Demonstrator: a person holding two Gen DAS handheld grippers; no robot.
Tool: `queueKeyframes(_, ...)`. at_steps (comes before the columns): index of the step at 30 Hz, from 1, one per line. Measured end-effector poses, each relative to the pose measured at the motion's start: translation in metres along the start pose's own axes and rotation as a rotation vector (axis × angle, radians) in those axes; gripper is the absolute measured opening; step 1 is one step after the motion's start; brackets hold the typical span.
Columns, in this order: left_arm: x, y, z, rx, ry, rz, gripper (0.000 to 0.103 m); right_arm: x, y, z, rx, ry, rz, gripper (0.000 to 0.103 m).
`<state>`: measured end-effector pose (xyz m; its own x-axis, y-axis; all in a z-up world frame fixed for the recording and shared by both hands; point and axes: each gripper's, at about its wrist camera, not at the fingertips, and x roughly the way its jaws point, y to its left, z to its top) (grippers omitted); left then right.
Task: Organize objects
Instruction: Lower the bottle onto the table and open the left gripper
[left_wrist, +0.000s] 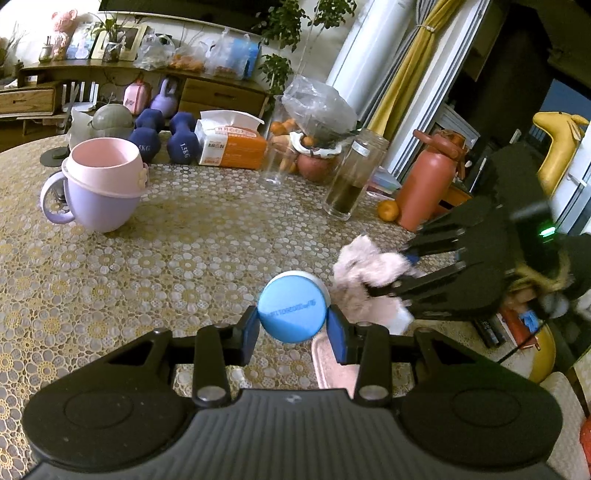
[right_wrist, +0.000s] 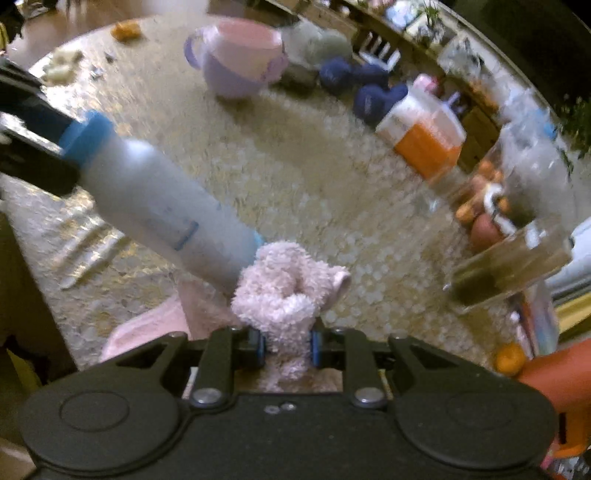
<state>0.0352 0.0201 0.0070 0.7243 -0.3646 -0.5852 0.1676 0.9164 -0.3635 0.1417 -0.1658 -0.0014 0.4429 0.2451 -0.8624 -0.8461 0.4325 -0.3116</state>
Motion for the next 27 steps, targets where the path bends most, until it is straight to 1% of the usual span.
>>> queueKeyframes(5,0.001,-0.001,0.0,0.002,-0.004,0.003,0.038,-0.033,0.018,0.01,-0.103,-0.043,0.064,0.019)
queueKeyframes(13,0.001,-0.002,0.0,0.005,-0.007,0.005,0.038,-0.06,0.051,0.037,-0.263,-0.083,0.127,0.019)
queueKeyframes(18,0.001,-0.002,0.0,0.01,-0.006,0.009,0.038,-0.052,0.058,0.048,-0.319,-0.076,0.127,0.019)
queueKeyframes(24,0.0,0.001,-0.001,0.0,-0.004,0.011,0.038,-0.039,0.052,0.051,-0.315,-0.054,0.137,0.02)
queueKeyframes(27,-0.001,0.004,-0.002,-0.007,-0.003,0.014,0.038,-0.03,0.049,0.05,-0.318,-0.035,0.12,0.02)
